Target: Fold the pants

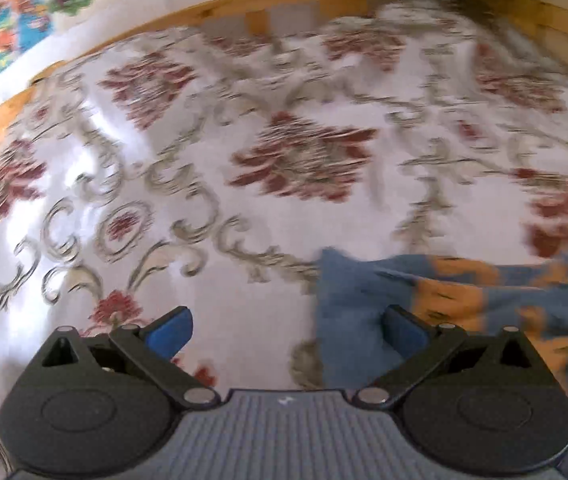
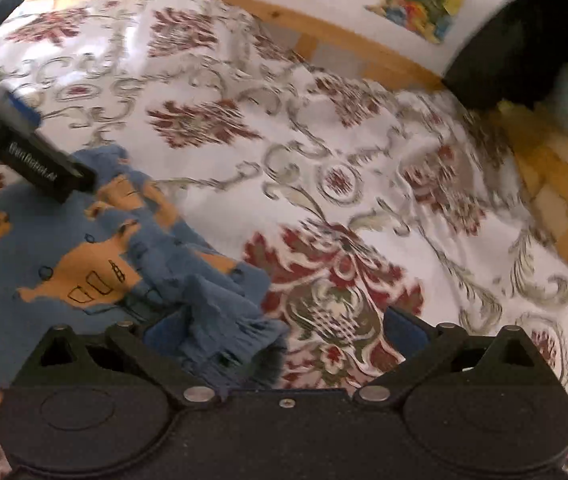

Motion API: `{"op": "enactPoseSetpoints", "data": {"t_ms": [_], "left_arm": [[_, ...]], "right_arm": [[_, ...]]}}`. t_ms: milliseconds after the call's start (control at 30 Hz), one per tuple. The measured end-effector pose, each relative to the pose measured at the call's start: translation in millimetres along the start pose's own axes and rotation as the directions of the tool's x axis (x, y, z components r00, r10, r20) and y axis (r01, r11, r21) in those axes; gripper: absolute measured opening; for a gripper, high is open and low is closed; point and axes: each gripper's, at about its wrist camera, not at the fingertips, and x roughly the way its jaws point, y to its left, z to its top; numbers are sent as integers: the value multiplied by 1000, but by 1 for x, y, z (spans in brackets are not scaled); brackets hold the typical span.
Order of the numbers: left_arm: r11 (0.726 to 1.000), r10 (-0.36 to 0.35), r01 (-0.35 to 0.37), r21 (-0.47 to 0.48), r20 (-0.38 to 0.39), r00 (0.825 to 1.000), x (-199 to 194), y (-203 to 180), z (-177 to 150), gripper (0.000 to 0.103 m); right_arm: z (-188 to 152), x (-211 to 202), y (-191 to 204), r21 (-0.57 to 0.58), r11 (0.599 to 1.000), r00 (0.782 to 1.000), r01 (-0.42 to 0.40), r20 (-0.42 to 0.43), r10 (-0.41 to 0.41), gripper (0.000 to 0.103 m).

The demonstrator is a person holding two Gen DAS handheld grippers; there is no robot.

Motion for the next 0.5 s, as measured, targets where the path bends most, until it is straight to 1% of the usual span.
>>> {"op": "enactPoseSetpoints", "data": {"t_ms": [33, 100, 133, 167, 233, 267, 300, 333, 367, 433, 467, 500], "left_arm": [[999, -12, 12, -33, -8, 1000, 8, 6, -2, 103], [987, -82, 74, -139, -48, 995, 16, 23, -3, 103], [982, -101, 90, -166, -57, 993, 16, 28, -1, 103], [981, -106, 94, -169, -59, 993, 14, 31, 0, 103], [983, -110, 101, -156, -53, 993, 4, 35, 4, 102], [984, -109, 101, -147, -45, 993, -6, 36, 4, 102], [984, -116, 110, -141, -39, 992, -15, 36, 3, 102], [982, -139, 132, -133, -41, 990, -22, 38, 1, 102], [979, -167, 160, -126, -47, 985, -30, 38, -2, 103], [975, -199, 190, -117, -71, 977, -42, 37, -13, 102], [976, -206, 196, -99, -105, 973, -44, 35, -19, 102], [979, -197, 189, -73, -136, 971, -46, 33, -25, 102]], "right_arm": [[1, 3, -6, 38, 999, 1000, -10, -14, 11, 102], [1, 5, -16, 125, 991, 998, -45, -44, 50, 102], [1, 2, -21, 171, 983, 996, -66, -51, 75, 101], [1, -5, -26, 217, 972, 994, -91, -44, 103, 101], [0, -28, -35, 279, 948, 987, -156, 20, 157, 102], [-1, -39, -36, 288, 942, 985, -172, 54, 164, 102], [-2, -47, -33, 276, 945, 984, -176, 71, 163, 102], [-1, -49, -29, 253, 952, 984, -174, 68, 162, 102], [-2, -49, -23, 224, 960, 985, -170, 53, 162, 102], [-5, -39, -9, 168, 973, 986, -157, -26, 163, 102], [-8, -32, -3, 145, 978, 982, -151, -88, 165, 102], [-13, -24, 4, 112, 982, 971, -151, -168, 169, 102]]}}
